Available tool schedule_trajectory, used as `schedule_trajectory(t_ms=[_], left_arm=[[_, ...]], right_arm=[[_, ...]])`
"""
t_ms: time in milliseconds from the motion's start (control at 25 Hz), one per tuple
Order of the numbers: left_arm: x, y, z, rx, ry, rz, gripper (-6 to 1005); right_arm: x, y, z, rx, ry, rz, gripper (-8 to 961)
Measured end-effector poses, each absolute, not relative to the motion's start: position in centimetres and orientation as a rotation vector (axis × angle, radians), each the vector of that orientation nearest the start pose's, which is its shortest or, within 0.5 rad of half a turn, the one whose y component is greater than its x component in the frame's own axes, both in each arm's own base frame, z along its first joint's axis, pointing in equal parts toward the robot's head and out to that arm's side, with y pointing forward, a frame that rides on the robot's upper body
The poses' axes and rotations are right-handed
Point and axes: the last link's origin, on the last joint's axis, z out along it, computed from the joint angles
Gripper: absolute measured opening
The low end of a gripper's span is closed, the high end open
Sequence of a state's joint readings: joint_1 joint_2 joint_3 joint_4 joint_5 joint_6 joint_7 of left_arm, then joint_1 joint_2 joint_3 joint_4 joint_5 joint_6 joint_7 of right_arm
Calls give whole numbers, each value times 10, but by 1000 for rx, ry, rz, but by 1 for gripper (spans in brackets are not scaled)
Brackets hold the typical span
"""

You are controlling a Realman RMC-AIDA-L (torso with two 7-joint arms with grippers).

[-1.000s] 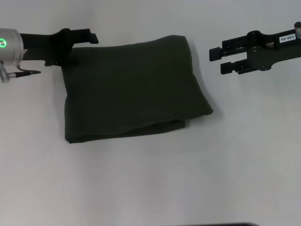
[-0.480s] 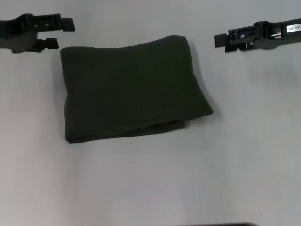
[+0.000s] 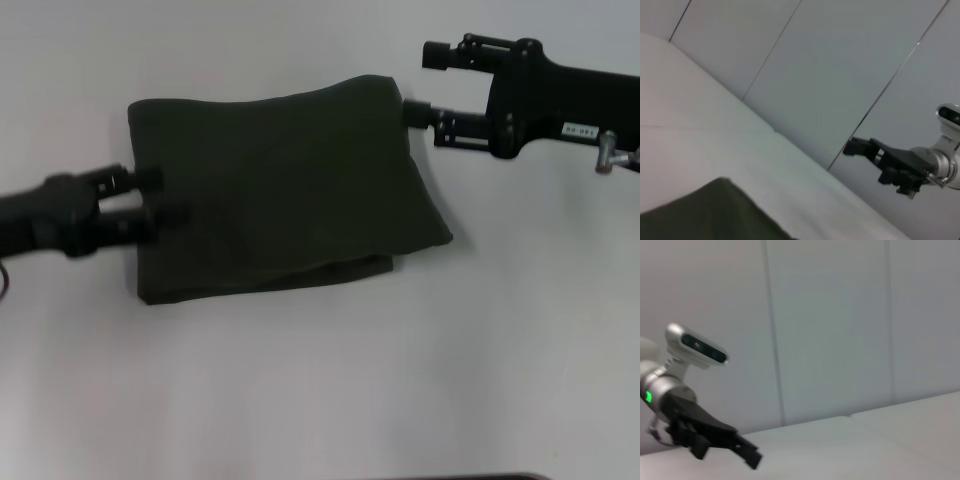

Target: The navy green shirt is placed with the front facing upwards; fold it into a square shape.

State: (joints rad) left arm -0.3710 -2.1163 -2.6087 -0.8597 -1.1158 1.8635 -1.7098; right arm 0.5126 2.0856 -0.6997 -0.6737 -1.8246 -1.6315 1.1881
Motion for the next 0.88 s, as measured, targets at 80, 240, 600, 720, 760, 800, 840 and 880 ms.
schedule_trajectory(t_ms=[80,240,600,720,760,800,840,880], left_arm=[[-284,259,31,-2648,-989,-967,949],[-293,231,14,-2614,-811,-1057,949],[-313,204,0,-2573,-749,-1042,949],[-315,197,0,-2592,-707,-1028,949],[-315,195,-1,-2604,-692,-1025,949],[-315,193,-1,-2621,-672,-1024,949],[-313,192,-2,-2639,-653,-1026,949],[-312,191,-3,-2662,-635,-1029,949]], right_arm=[[241,322,12,-2696,329,923,741],[244,304,5,-2782,383,946,736],[263,264,-33,-2903,470,947,733],[267,251,-46,-2901,443,985,734],[268,249,-50,-2896,434,995,734],[268,248,-52,-2892,433,1001,734],[267,248,-53,-2890,434,1004,734],[267,249,-53,-2891,433,1004,734]])
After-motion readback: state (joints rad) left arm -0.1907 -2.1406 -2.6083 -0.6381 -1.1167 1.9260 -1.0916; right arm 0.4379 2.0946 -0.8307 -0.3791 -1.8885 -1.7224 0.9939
